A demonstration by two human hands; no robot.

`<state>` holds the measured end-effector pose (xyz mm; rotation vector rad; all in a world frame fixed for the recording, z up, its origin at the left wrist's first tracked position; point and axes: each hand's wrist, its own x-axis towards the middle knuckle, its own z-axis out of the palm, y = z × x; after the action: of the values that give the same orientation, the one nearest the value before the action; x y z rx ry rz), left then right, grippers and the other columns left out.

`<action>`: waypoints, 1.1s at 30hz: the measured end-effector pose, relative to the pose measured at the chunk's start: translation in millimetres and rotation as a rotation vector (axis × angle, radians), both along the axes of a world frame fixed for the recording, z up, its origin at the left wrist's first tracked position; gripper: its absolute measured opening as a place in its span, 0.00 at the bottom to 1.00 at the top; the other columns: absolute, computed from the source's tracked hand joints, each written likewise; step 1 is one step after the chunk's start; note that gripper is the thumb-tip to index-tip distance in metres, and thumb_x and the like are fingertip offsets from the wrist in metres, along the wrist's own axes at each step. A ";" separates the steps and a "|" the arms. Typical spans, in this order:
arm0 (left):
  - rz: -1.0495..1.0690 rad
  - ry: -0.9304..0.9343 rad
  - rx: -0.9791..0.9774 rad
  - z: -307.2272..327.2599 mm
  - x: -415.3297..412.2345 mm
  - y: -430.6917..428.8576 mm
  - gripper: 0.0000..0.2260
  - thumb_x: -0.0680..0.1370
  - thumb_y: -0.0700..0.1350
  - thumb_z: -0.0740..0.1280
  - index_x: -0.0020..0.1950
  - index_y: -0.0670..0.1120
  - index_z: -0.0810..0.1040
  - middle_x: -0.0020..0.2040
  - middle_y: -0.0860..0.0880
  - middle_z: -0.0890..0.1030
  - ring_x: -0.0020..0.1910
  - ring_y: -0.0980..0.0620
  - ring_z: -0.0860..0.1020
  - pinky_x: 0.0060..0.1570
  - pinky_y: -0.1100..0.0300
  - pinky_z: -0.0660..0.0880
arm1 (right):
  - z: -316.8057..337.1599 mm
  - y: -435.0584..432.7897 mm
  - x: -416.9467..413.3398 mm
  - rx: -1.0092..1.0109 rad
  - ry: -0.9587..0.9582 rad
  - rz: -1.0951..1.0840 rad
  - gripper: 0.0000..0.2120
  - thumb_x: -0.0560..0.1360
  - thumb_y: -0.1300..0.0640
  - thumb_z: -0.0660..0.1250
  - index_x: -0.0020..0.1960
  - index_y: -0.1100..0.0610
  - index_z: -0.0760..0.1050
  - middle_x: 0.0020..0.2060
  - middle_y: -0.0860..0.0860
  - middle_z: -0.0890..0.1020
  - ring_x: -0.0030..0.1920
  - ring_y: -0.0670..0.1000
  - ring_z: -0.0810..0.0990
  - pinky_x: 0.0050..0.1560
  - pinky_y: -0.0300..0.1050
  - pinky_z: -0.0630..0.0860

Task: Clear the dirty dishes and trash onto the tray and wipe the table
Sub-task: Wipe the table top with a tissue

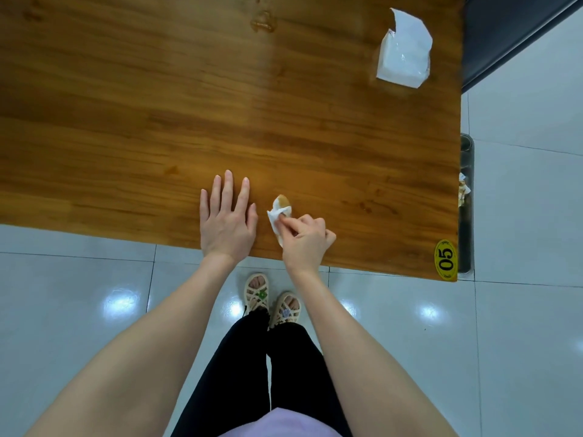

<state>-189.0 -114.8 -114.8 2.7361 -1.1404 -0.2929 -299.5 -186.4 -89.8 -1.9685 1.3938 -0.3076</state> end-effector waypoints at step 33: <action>-0.170 -0.006 0.043 -0.2 -42.7 -57.4 0.26 0.81 0.58 0.47 0.78 0.51 0.57 0.79 0.43 0.55 0.77 0.42 0.51 0.73 0.41 0.44 | 0.7 -138.6 -73.8 -0.070 0.076 -0.617 0.11 0.77 0.53 0.67 0.57 0.53 0.82 0.52 0.50 0.83 0.54 0.51 0.72 0.50 0.43 0.58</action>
<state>-231.8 -172.2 -115.0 2.6821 -1.3876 -0.3345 -373.3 -325.1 -89.2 -1.5680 2.0455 -0.5681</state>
